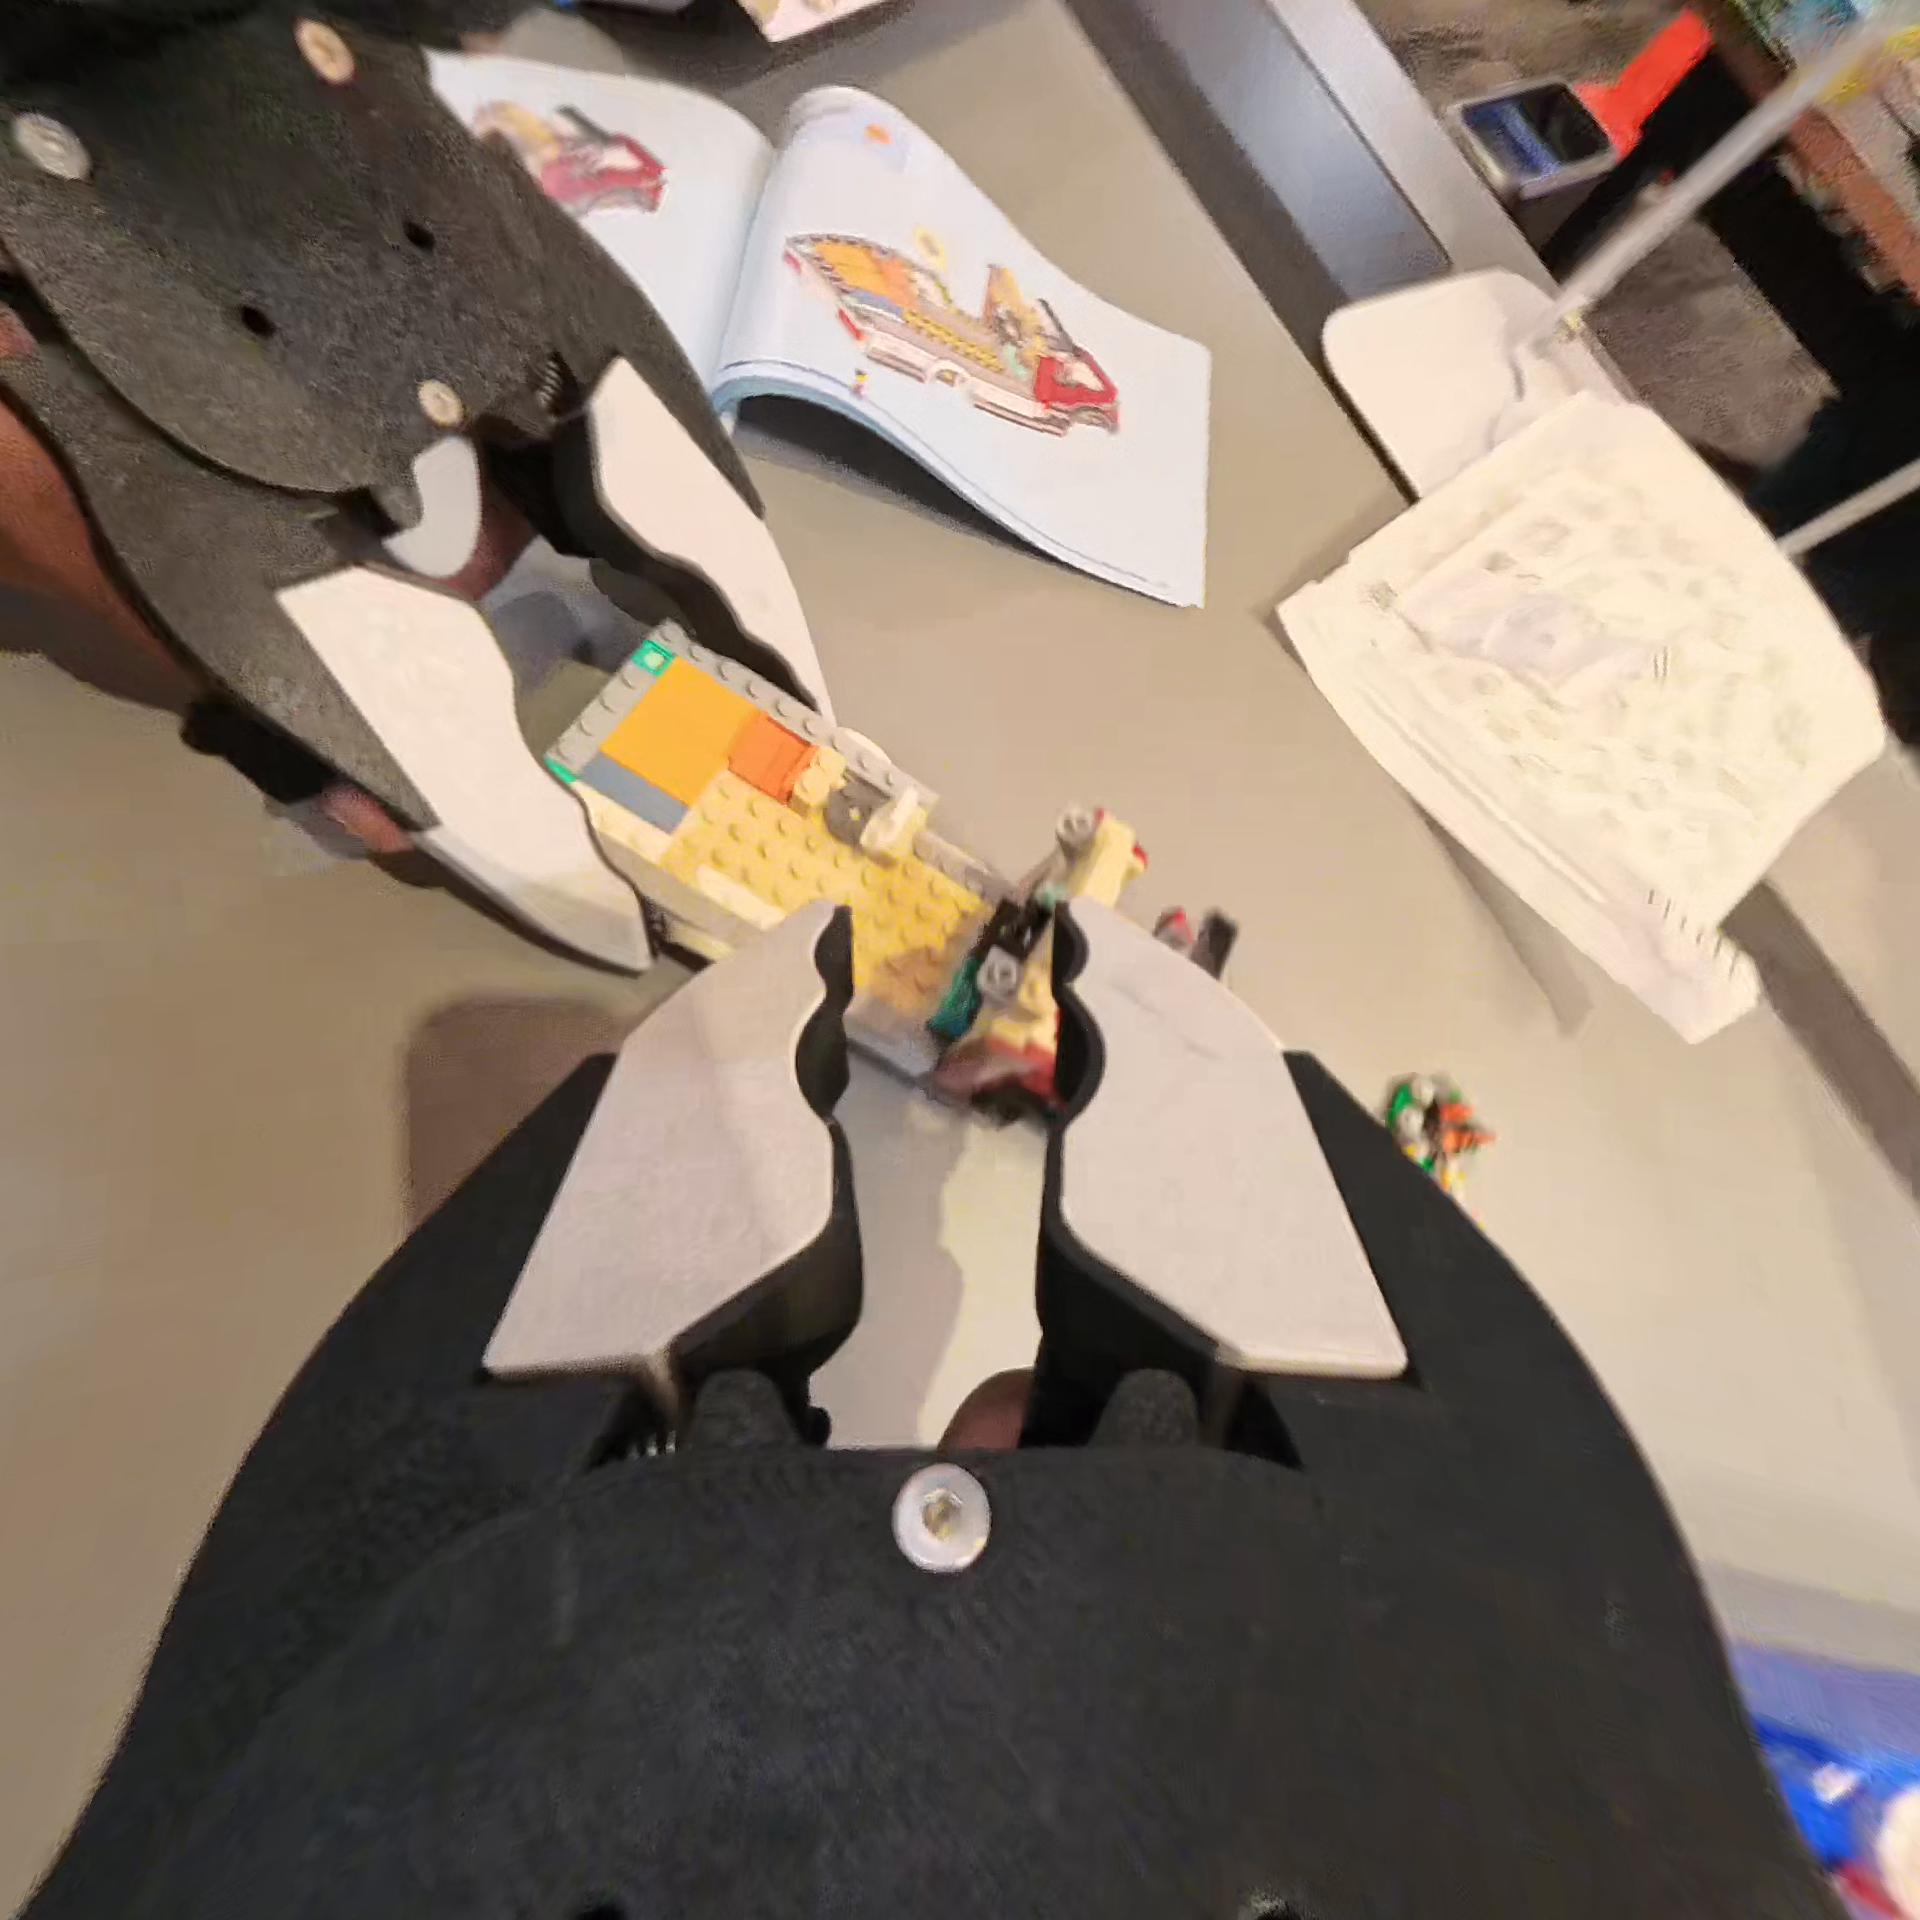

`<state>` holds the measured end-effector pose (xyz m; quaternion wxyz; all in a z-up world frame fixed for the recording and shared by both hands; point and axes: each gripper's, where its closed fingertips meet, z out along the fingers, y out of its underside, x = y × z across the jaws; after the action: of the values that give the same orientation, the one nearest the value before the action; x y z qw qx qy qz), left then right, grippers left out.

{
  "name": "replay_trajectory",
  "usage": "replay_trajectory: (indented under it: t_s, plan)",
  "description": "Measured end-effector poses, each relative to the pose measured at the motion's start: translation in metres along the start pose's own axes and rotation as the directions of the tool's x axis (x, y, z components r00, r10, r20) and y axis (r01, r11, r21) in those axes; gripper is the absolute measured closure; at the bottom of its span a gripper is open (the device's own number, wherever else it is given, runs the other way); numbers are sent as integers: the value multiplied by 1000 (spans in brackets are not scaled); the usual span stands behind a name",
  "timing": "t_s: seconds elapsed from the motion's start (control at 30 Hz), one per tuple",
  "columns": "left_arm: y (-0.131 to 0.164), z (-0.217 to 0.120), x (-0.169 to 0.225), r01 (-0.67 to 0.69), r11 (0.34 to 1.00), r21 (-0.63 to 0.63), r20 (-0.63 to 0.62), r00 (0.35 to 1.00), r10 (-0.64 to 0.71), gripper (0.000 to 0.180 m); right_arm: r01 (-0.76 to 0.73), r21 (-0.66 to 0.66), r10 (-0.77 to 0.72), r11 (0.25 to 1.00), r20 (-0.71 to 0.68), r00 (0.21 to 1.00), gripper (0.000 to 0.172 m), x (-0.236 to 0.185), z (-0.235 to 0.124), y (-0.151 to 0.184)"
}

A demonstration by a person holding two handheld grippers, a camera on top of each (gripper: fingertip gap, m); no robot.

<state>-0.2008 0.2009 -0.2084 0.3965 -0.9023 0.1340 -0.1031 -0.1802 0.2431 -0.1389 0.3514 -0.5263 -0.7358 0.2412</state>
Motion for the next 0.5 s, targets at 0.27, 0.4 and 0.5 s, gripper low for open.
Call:
replay_trajectory:
  t_s: [0.27, 0.4, 0.5]
  plan:
    - [2, 1, 0, -5, 1000, -17, 6, 1000, 5, 104, 331, 46, -312, 942, -239, 920, 136, -19, -13, 34]
    - [1, 1, 0, 1, 1000, -15, 3, 1000, -1, 104, 601, -84, -598, 795, -276, 753, 130, -26, 7, 42]
    - [0, 1, 1, 20, 1000, -7, -9, 1000, -20, 104, 696, -146, -705, 703, -266, 657, 127, -24, 21, 47]
